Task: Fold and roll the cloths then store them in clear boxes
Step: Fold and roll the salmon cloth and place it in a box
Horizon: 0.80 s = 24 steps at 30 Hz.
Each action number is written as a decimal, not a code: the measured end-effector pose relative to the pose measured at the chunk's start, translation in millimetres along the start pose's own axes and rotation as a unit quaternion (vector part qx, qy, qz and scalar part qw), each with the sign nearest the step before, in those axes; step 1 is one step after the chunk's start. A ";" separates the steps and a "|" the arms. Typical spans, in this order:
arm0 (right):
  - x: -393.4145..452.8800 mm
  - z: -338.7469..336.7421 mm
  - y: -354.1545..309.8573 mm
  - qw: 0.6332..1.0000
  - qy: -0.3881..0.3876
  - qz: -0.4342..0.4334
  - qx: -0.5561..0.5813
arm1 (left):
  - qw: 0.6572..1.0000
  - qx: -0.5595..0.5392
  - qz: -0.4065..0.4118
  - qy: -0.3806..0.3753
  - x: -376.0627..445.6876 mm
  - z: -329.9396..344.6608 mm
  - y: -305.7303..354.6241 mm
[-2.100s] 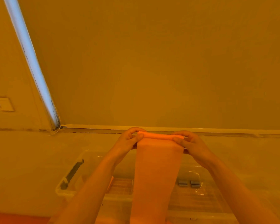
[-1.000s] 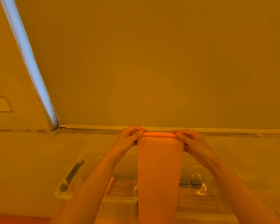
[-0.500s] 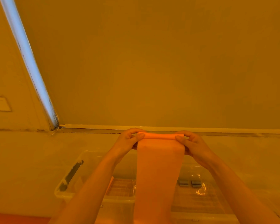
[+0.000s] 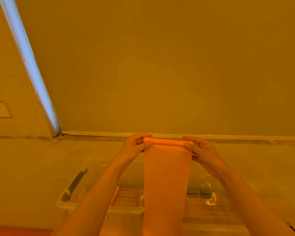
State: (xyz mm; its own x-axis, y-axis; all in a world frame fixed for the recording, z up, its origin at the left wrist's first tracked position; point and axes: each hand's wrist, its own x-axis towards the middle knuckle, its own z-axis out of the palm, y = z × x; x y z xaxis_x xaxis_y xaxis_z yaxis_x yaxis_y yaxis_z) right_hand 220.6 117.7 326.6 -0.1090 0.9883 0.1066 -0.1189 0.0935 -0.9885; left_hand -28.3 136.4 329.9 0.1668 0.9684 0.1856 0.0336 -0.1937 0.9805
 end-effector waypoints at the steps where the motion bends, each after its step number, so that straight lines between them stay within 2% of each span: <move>1: -0.1 -0.4 0.1 1.000 -0.007 0.001 0.002 | 1.000 0.005 -0.002 -0.001 0.0 -1.0 -0.5; 14: -1.5 0.4 0.4 1.000 -0.015 -0.015 -0.019 | 1.000 -0.020 -0.007 -0.023 -4.7 0.6 3.4; 18: -0.3 0.4 0.0 0.999 -0.032 -0.016 0.010 | 0.999 -0.040 0.001 -0.011 -2.0 2.3 6.0; 24: 0.0 3.0 -1.3 0.999 -0.041 -0.016 -0.032 | 0.999 -0.032 0.018 0.001 -1.8 2.1 7.1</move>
State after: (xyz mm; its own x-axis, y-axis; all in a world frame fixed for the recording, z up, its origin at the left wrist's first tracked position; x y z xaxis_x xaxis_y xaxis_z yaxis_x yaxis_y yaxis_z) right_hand 217.8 117.1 328.2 -0.1861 0.9718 0.1449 -0.0602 0.1359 -0.9889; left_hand -26.2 133.0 336.3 0.1643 0.9613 0.2211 -0.0363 -0.2181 0.9752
